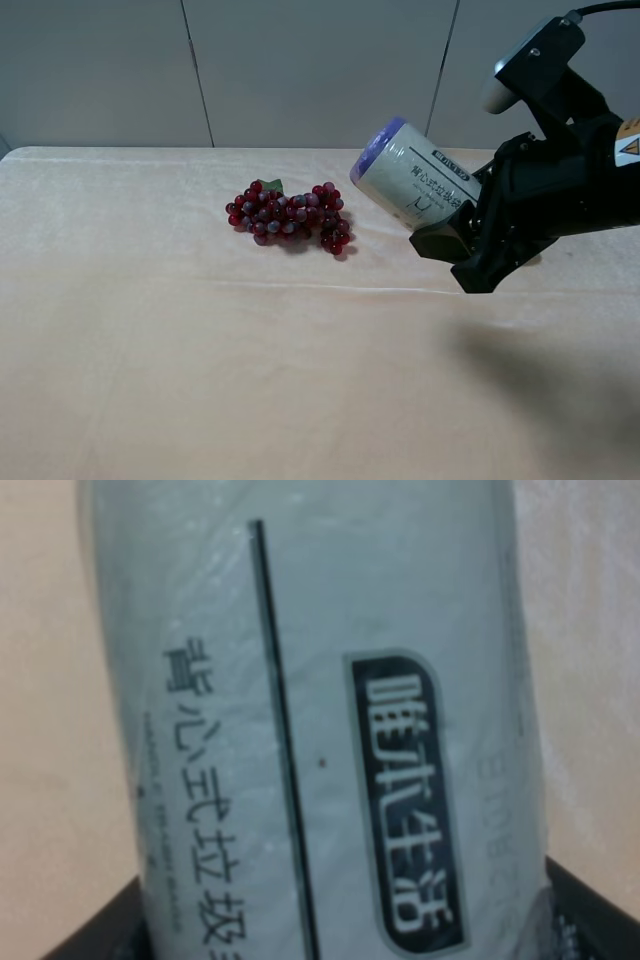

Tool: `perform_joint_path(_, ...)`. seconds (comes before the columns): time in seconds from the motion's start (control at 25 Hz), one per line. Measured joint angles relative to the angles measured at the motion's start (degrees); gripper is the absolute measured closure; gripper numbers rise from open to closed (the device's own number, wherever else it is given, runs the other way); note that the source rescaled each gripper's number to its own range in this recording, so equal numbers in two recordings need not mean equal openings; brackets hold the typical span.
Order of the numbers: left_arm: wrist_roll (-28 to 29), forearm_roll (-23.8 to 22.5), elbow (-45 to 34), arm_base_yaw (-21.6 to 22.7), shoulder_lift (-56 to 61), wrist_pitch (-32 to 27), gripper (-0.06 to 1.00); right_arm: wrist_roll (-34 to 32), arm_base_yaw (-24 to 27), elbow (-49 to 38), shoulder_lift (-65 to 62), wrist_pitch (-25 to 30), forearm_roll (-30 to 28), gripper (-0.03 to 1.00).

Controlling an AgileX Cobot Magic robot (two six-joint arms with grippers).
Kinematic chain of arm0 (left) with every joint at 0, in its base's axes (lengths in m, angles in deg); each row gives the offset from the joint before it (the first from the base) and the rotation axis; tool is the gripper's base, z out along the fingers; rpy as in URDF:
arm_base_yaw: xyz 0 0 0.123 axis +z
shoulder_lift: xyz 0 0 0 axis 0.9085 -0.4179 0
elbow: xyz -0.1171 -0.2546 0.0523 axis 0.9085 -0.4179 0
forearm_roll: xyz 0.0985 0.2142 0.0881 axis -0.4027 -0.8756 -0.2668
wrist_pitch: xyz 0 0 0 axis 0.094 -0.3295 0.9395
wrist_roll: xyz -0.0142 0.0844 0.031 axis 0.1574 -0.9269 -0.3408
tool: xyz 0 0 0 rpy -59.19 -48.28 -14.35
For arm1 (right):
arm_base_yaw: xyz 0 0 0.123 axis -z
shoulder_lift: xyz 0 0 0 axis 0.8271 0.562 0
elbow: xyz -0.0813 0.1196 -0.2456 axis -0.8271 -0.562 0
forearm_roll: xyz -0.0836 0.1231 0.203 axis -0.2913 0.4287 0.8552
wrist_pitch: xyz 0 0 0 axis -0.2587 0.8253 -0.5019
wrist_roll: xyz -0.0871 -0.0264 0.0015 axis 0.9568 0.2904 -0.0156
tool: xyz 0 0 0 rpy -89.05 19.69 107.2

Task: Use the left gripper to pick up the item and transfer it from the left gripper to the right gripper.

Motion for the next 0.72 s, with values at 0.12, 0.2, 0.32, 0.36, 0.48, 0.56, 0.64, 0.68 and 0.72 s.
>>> perform_joint_path(0.12, 0.31, 0.00, -7.32, 0.00, 8.02, -0.01, -0.06, 0.00, 0.00, 0.00, 0.00, 0.00, 0.00, 0.96)
perform_joint_path(0.2, 0.37, 0.00, -11.15, 0.00, 13.57, -0.01, -0.06, 0.00, 0.00, 0.00, 0.00, 0.00, 0.00, 0.96)
perform_joint_path(0.32, -0.17, 0.00, -14.61, 0.00, 21.78, 0.04, -0.06, 0.00, 0.00, 0.00, 0.00, 0.00, 0.00, 0.96)
perform_joint_path(0.36, -0.77, 0.06, -15.43, 0.00, 24.41, 0.04, -0.06, 0.00, 0.00, 0.00, 0.00, 0.00, 0.00, 0.96)
perform_joint_path(0.48, -2.95, 1.38, -16.83, 0.00, 29.03, 0.53, -0.06, 0.00, 0.00, 0.00, 0.00, 0.00, 0.00, 0.96)
perform_joint_path(0.56, -4.73, 3.17, -17.37, 0.11, 29.34, 1.03, -0.06, -0.11, 0.00, 0.00, 0.00, 0.00, 0.00, 0.96)
perform_joint_path(0.64, -6.77, 4.83, -18.55, 0.16, 29.35, 2.50, -0.06, -0.18, 0.00, 0.00, 0.00, 0.04, 0.06, 0.96)
perform_joint_path(0.68, -7.28, 5.29, -19.23, 0.16, 29.35, 3.36, -0.06, -0.18, 0.00, 0.00, 0.00, 0.04, 0.17, 0.96)
perform_joint_path(0.72, -7.67, 5.47, -20.26, 0.16, 29.35, 4.18, -0.06, -0.18, 0.00, 0.00, 0.00, 0.04, 0.17, 0.96)
